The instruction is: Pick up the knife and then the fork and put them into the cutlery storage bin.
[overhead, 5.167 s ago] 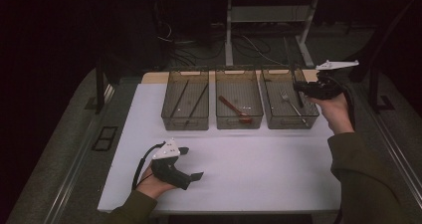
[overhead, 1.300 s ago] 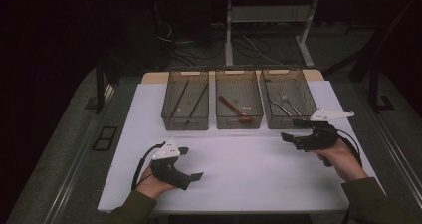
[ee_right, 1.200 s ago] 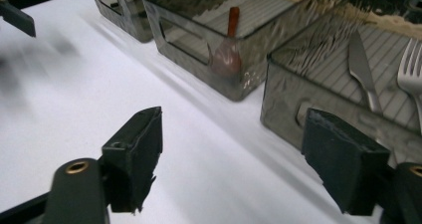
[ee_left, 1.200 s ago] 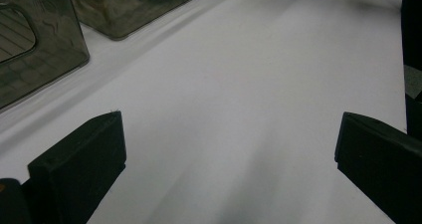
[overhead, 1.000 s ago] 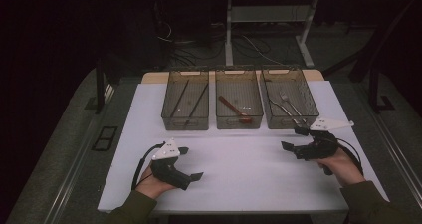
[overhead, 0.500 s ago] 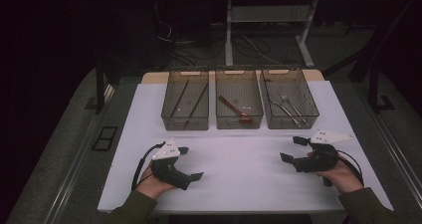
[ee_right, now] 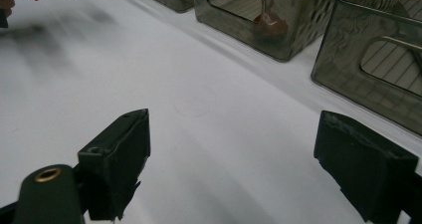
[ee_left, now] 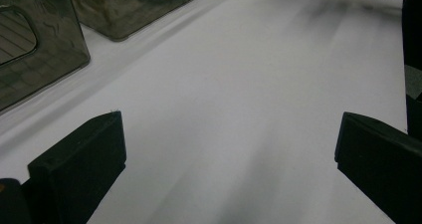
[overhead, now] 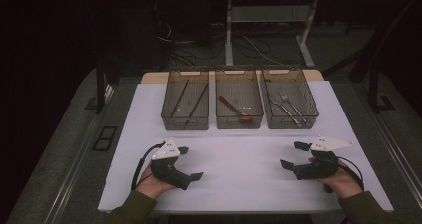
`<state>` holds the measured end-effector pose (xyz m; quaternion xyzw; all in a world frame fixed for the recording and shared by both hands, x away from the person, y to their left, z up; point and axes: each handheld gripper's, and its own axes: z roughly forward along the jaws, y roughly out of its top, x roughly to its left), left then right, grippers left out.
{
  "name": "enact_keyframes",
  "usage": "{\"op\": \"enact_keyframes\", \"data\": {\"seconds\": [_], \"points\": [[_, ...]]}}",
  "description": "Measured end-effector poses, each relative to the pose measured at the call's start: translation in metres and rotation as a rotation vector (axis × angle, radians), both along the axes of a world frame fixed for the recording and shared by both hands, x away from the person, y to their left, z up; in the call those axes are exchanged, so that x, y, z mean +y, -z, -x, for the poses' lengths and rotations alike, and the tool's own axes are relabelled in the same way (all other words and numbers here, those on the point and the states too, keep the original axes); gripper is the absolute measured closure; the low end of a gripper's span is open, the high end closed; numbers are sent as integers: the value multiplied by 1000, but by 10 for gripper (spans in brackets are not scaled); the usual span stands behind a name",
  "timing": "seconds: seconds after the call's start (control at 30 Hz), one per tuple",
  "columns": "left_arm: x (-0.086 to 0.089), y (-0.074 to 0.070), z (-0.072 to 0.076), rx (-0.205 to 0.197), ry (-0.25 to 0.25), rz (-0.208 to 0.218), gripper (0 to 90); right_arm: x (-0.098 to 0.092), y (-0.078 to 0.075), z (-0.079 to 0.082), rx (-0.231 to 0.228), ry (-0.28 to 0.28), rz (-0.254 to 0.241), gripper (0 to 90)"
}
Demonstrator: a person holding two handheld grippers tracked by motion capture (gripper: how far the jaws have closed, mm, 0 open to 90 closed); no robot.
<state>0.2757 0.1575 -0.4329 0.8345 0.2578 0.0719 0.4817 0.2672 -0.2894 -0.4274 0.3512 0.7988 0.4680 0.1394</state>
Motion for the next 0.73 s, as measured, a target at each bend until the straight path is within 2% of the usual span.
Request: {"op": "enact_keyframes", "data": {"seconds": [0.17, 0.73], "points": [[0, 0, 0, -1, 0, 0, 0, 0, 5, 3, 12, 1, -21, 147], [0, 0, 0, -3, 1, -3, 0, 0, 12, 10, 23, -3, -27, 135]]}}
